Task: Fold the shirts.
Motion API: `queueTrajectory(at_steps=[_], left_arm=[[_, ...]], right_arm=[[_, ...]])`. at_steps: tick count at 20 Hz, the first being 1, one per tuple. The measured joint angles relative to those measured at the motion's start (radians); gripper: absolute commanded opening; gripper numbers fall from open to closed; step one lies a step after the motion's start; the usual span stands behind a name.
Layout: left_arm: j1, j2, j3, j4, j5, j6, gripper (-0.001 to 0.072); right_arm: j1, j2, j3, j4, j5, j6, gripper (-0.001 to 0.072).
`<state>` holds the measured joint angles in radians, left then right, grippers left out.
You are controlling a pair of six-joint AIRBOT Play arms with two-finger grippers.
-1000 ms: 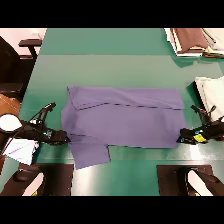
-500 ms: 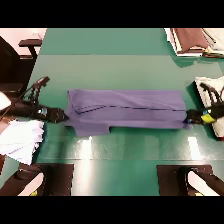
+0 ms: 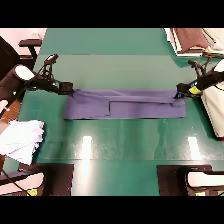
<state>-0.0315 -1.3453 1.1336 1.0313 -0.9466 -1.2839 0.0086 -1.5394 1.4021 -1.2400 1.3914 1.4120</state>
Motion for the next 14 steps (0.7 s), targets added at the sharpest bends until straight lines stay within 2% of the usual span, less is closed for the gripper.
queueTrajectory(at_steps=[1, 2, 3, 5, 6, 7, 8, 9, 14], left_arm=[[0.001, -0.018, 0.008, 0.002, 0.027, 0.002, 0.0557], [0.002, -0.031, 0.016, 0.002, 0.045, -0.001, 0.0541], [0.002, -0.04, 0.025, 0.002, 0.058, -0.005, 0.054], [0.0, -0.048, 0.049, -0.004, 0.063, -0.023, 0.0538], [0.0, -0.051, 0.062, -0.007, 0.055, -0.028, 0.0416], [0.001, -0.052, 0.074, -0.011, 0.036, -0.032, 0.0168], [0.001, -0.053, 0.082, -0.012, 0.013, -0.035, 0.0034], [0.0, -0.055, 0.089, -0.013, -0.013, -0.037, 0.0034], [0.0, -0.057, 0.101, -0.058, -0.095, -0.042, 0.0033]], right_arm=[[-0.003, -0.03, 0.032, 0.014, -0.002, 0.0, 0.0153], [-0.011, -0.056, 0.064, 0.035, -0.003, -0.002, 0.0319], [-0.021, -0.077, 0.09, 0.059, -0.004, -0.011, 0.0402], [-0.049, -0.096, 0.125, 0.105, -0.001, -0.036, 0.0415], [-0.068, -0.098, 0.133, 0.118, 0.005, -0.051, 0.0415], [-0.093, -0.096, 0.135, 0.129, 0.015, -0.065, 0.042], [-0.12, -0.089, 0.13, 0.138, 0.024, -0.08, 0.0501], [-0.149, -0.08, 0.117, 0.148, 0.033, -0.092, 0.0573], [-0.315, -0.068, -0.018, 0.167, 0.052, -0.141, 0.0583]])
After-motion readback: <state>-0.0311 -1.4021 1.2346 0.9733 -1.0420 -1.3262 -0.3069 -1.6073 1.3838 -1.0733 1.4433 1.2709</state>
